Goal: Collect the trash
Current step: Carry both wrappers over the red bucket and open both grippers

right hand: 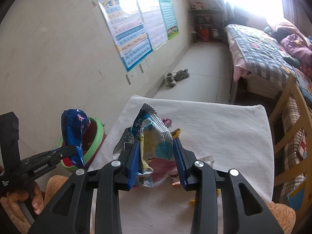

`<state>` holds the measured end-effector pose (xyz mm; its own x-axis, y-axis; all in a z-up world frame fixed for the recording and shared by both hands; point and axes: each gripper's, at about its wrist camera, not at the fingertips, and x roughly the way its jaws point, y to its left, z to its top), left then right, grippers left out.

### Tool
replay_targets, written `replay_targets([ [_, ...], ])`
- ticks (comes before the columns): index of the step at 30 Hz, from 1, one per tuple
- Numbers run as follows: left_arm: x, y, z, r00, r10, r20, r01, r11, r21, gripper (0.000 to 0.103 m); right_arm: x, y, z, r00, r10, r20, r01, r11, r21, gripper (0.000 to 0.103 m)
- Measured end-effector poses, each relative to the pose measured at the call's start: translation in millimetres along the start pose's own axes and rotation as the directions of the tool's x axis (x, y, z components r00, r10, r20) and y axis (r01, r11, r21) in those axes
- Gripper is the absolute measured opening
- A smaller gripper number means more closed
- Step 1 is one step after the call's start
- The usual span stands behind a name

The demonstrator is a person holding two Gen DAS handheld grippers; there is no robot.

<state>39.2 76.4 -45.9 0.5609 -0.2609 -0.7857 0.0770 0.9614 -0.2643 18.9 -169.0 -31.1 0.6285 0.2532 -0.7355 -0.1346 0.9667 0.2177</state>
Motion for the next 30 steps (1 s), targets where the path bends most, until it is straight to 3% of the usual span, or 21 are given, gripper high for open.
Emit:
replay_targets([
  [8,-8.3,44.7,-2.4,0.999,0.046,0.021,-0.044,0.996,-0.081,0.017,16.2,30.8,2.7,0.999,0.02,-0.028,-0.022,0.997,-0.069,0.034],
  [17,-23.3,94.7,-8.9,0.993,0.113,0.045,-0.104,0.98,-0.173,0.017,40.1,85.8,3.2,0.993,0.09,-0.08,-0.103,0.98,-0.17,0.034],
  [30,-21.4,144.9,-15.8,0.982,0.189,0.01,-0.182,0.958,-0.223,0.017,98.6,179.5,13.7,0.969,0.181,-0.168,-0.226,0.925,-0.307,0.034],
])
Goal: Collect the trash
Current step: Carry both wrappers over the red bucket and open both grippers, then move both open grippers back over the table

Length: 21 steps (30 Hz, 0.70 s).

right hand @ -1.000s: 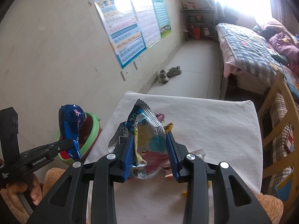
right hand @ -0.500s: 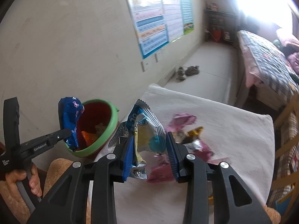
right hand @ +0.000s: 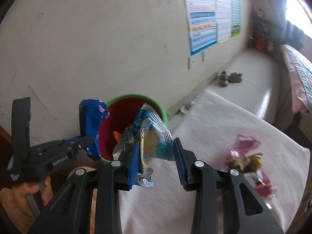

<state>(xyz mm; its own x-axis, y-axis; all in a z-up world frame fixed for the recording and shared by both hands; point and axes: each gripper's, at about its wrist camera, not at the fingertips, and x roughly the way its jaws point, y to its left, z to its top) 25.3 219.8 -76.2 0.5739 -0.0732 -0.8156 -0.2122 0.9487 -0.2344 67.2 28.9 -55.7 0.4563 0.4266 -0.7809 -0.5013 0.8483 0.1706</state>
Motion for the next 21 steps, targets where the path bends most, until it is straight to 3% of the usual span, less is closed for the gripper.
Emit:
replay_targets([
  [6,14.7,15.4,9.8,1.0,0.008,-0.022,-0.008,1.0,-0.01,0.017,34.9,22.2,19.8,0.999,-0.003,-0.033,0.0,0.998,-0.061,0.034],
  [14,22.8,28.8,21.1,1.0,0.022,-0.02,-0.022,1.0,-0.018,0.017,59.4,42.0,20.4,0.998,-0.009,-0.068,0.001,0.994,-0.112,0.036],
  [16,25.0,30.7,22.7,0.999,0.024,-0.024,-0.024,1.0,-0.015,0.018,65.1,43.6,21.3,0.997,-0.01,-0.073,0.001,0.993,-0.12,0.041],
  [19,26.3,36.5,23.1,0.999,0.03,-0.015,-0.031,0.999,-0.045,0.044,69.2,44.6,20.8,0.997,-0.013,-0.076,0.003,0.992,-0.126,0.046],
  [21,24.9,37.6,22.3,1.0,0.028,-0.009,-0.029,0.998,-0.06,0.044,69.5,44.4,18.8,0.997,-0.013,-0.078,0.003,0.992,-0.127,0.046],
])
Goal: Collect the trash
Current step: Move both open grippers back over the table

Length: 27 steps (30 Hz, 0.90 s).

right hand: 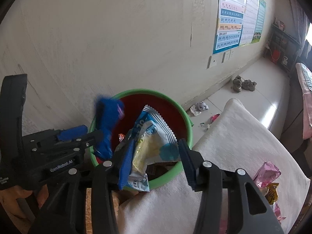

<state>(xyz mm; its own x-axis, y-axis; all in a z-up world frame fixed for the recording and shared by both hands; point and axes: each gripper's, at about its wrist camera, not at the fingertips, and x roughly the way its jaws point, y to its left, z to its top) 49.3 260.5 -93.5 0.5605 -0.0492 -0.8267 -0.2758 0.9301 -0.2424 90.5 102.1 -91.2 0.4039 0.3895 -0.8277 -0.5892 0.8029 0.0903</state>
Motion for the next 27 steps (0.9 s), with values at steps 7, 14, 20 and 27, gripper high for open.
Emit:
replay_targets([
  [7,-1.3,-3.6,-5.5,1.0,0.009,-0.001,-0.009,1.0,-0.01,0.044,-1.0,-6.6,-0.1,0.999,0.045,0.014,-0.046,0.998,0.032,0.069],
  [14,-7.2,-11.7,-10.4,1.0,0.023,-0.001,-0.023,1.0,-0.016,0.044,-21.9,-14.9,-3.2,0.996,0.058,0.07,-0.06,0.998,0.035,0.07],
  [20,-15.1,-27.4,-13.3,1.0,0.014,0.004,-0.015,1.0,0.025,0.044,-69.4,-59.2,-30.5,0.995,0.002,0.104,-0.013,0.994,0.105,0.07],
  [27,-16.7,-71.3,-21.8,0.999,-0.034,-0.012,0.035,0.995,0.098,0.044,-135.1,-151.7,-92.3,0.979,-0.179,0.098,0.137,0.933,0.332,0.071],
])
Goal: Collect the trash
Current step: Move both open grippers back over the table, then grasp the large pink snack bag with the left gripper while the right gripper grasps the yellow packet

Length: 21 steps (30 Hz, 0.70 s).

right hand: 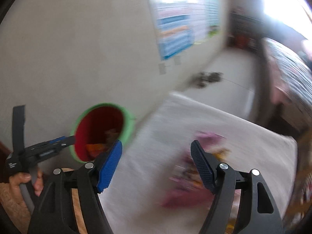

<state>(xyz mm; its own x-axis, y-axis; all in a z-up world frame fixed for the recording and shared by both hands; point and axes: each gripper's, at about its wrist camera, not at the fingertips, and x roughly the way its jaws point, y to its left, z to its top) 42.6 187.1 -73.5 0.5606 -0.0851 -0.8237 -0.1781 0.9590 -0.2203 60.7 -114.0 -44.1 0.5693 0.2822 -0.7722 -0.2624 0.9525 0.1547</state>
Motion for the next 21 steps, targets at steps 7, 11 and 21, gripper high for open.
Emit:
replay_targets([
  [7,16.4,-66.4,-17.2,0.995,-0.068,-0.074,0.078,0.986,0.149,0.045,-12.9,-114.0,-80.1,0.973,-0.171,-0.156,0.214,0.923,0.32,0.072],
  [11,24.7,-104.2,-32.3,0.989,-0.088,-0.12,0.115,0.963,0.244,0.048,-0.3,-140.9,-130.9,0.957,-0.121,-0.264,0.226,0.879,0.419,0.072],
  [21,42.3,-185.5,-61.8,0.968,-0.106,-0.229,0.203,0.866,0.457,0.058,34.6,-147.9,-145.7,0.95,-0.075,-0.304,0.19,0.909,0.371,0.028],
])
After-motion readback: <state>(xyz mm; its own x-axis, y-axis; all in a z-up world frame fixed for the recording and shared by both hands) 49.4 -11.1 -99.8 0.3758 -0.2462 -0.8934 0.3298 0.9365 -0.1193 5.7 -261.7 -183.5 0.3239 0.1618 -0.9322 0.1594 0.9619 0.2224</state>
